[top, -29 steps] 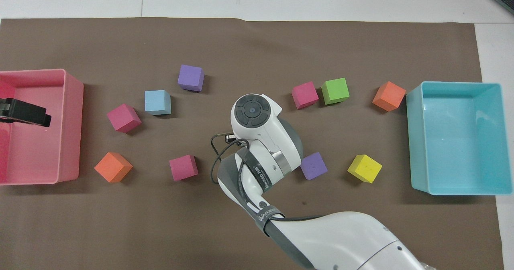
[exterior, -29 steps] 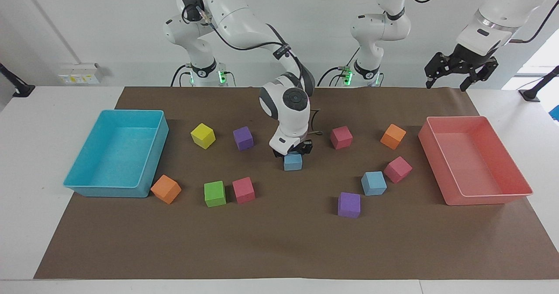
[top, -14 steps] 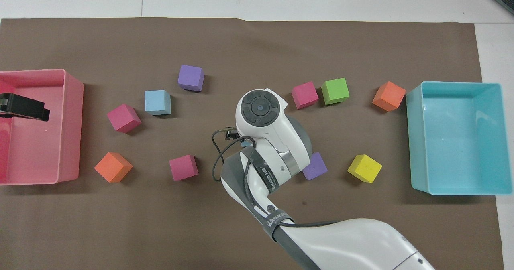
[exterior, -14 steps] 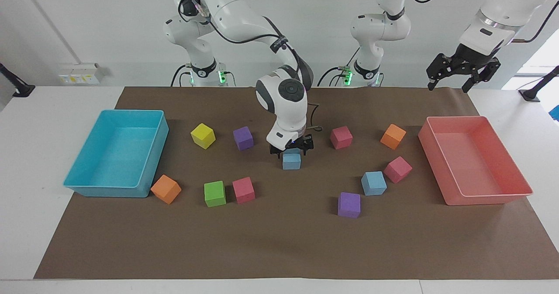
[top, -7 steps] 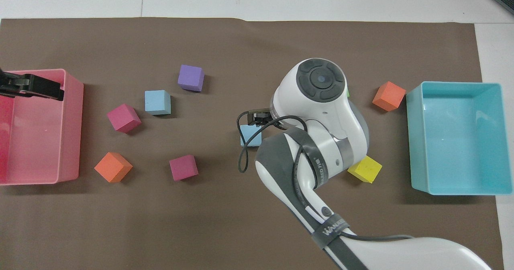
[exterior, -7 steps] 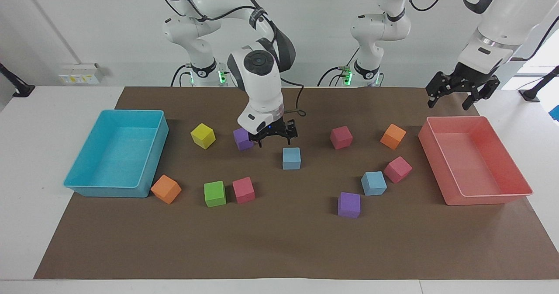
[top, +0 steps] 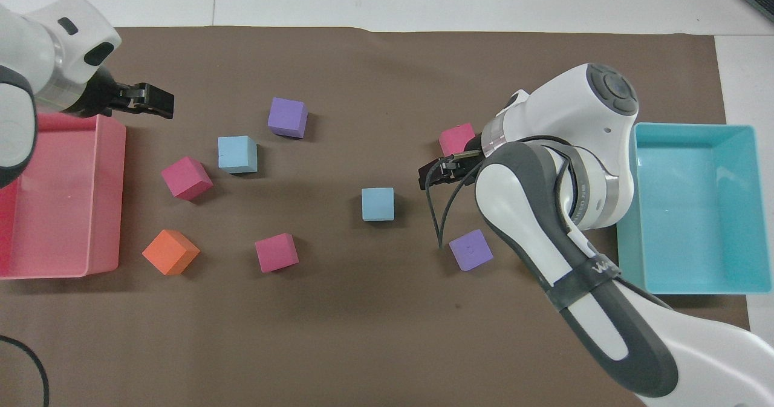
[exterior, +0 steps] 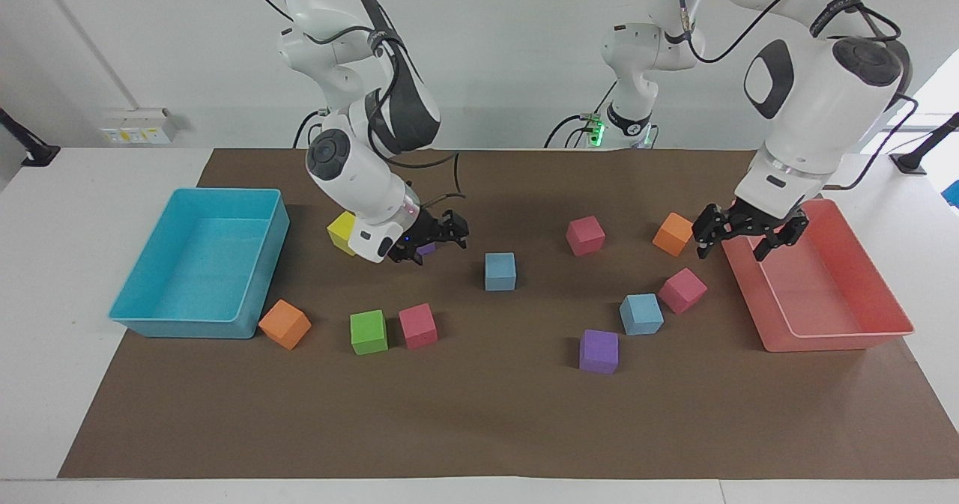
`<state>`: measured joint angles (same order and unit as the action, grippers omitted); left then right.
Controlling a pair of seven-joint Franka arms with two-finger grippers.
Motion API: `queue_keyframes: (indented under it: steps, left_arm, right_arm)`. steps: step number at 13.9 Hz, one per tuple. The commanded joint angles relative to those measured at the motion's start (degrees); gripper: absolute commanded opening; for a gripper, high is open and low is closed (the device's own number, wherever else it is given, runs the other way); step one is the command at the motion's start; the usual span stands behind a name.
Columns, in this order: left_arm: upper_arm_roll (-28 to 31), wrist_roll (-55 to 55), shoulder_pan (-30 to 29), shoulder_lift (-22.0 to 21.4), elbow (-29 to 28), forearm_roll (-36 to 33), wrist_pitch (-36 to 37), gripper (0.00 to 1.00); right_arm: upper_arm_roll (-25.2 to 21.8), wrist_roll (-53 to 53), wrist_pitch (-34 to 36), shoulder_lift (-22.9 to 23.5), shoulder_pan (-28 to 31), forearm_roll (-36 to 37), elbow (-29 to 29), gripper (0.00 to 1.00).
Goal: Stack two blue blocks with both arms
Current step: 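Raise the right gripper while the left gripper grasps the other blue cube, then carry the second blue cube with the left gripper over the placed cube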
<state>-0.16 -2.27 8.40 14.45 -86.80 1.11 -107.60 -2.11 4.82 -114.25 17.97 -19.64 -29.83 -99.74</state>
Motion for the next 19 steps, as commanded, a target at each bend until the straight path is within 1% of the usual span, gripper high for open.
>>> queue_keyframes:
  steps: [1,2,3,4,5,7,8,10,12,14,16,17,19]
  left_arm:
    - [0.8,-3.2,2.8,1.1,-5.5,-1.0,-7.3,1.00]
    - [0.7,-5.4,3.5,1.5,-7.3,-1.9,-10.3,1.00]
    - [0.7,-7.1,4.2,2.4,-8.6,-2.3,-12.4,1.00]
    - [0.7,-7.6,4.7,3.1,-9.5,-2.3,-14.0,1.00]
    - [0.6,-7.8,4.8,3.4,-10.1,-2.3,-15.0,1.00]
    - [0.6,-8.4,5.0,4.9,-11.5,-2.3,-17.0,1.00]
    - [0.6,-8.4,5.7,4.9,-12.9,-2.3,-18.8,1.00]
    - [0.5,-8.4,5.6,4.4,-15.3,-2.3,-21.1,1.00]
    - [0.6,-8.4,5.8,5.6,-15.8,-2.3,-22.3,1.00]
    - [0.5,-8.3,5.8,5.4,-17.5,-2.3,-23.5,1.00]
    - [0.5,-8.3,6.0,5.8,-18.8,-2.3,-24.7,1.00]
    - [0.6,-8.3,6.2,6.9,-19.2,-2.3,-25.9,1.00]
    - [0.6,-8.4,6.9,7.4,-20.2,-2.3,-27.6,1.00]
  right_arm:
    - [0.7,2.2,-3.6,-2.0,0.3,-5.6,-5.5,0.63]
    - [0.7,2.2,-5.2,-2.0,0.2,-7.5,-6.9,0.45]
    - [0.7,2.3,-6.5,-2.0,0.1,-9.1,-8.0,0.29]
    - [0.7,2.9,-7.0,-1.7,0.0,-10.8,-8.9,0.11]
    - [0.7,3.8,-7.2,-1.5,0.2,-12.3,-9.3,0.00]
    - [0.7,6.8,-7.3,-1.1,0.8,-13.8,-10.0,0.00]
    - [0.7,8.0,-7.5,-0.6,0.9,-16.2,-10.5,0.00]
    - [0.7,10.3,-10.4,1.0,1.3,-19.7,-10.9,0.00]
    - [0.6,12.5,-12.6,2.2,1.2,-24.5,-11.4,0.00]
    - [0.6,17.5,-15.1,2.3,1.0,-27.5,-12.8,0.00]
    - [0.7,19.0,-15.4,2.1,0.9,-29.4,-14.0,0.00]
    - [0.7,19.5,-15.7,2.1,1.0,-31.8,-14.7,0.00]
    - [0.6,26.2,-16.6,2.3,0.7,-40.1,-16.8,0.00]
